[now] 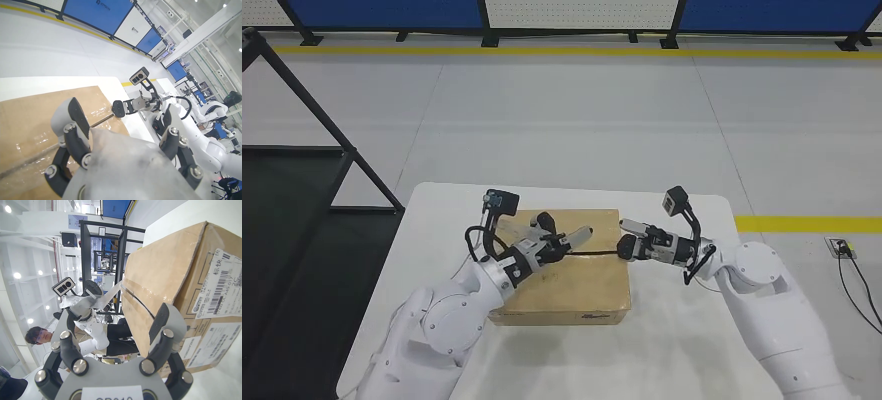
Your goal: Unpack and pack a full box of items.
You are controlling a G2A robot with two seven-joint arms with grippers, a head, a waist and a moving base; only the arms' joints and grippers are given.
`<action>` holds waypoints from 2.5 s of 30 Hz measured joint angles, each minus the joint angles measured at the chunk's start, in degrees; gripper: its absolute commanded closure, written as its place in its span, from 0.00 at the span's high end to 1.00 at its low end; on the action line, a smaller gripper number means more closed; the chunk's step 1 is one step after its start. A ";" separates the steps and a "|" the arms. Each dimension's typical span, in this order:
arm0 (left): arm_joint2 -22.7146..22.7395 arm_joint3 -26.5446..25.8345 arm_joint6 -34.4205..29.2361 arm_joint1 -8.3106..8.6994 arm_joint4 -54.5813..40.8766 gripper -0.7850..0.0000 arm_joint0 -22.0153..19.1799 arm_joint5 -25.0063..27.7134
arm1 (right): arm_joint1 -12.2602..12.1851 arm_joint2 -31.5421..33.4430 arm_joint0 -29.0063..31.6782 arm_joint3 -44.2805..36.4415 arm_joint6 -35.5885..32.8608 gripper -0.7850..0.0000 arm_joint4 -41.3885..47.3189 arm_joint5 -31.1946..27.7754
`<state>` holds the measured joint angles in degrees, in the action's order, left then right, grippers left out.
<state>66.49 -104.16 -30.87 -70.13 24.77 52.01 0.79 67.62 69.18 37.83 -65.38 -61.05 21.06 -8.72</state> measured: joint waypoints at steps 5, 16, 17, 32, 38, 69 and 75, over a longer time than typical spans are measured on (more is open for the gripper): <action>-1.13 0.09 -0.44 -0.26 0.66 1.00 -1.31 -0.35 | -0.03 -0.22 -0.25 0.27 0.04 1.00 0.11 0.05; -3.23 0.29 -0.18 -0.90 2.07 1.00 -3.63 -1.59 | -0.29 -0.03 0.10 0.51 0.04 1.00 0.42 -0.16; -3.27 0.42 -0.12 -0.95 2.16 1.00 -3.77 -1.76 | -0.29 -0.08 0.07 0.61 0.05 1.00 0.43 -0.14; -5.99 2.03 -2.16 -1.92 3.78 1.00 -7.32 -5.15 | -0.66 0.44 0.68 0.69 0.19 1.00 1.16 -0.95; -7.63 3.81 -2.82 -2.51 4.14 1.00 -9.26 -6.34 | -1.04 1.46 1.93 -0.36 0.45 1.00 1.45 -1.44; 4.06 -9.25 -2.85 -1.76 0.29 1.00 -1.32 -3.76 | -3.07 7.30 8.77 -5.90 1.02 1.00 2.73 -8.33; 19.30 -13.00 -5.64 -0.09 -5.05 1.00 7.51 -3.46 | -3.28 7.09 9.42 -7.72 0.46 1.00 0.97 -10.40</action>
<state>85.79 -117.17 -36.51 -70.22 19.72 59.52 -2.68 64.34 76.28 47.25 -73.09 -60.59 22.04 -19.13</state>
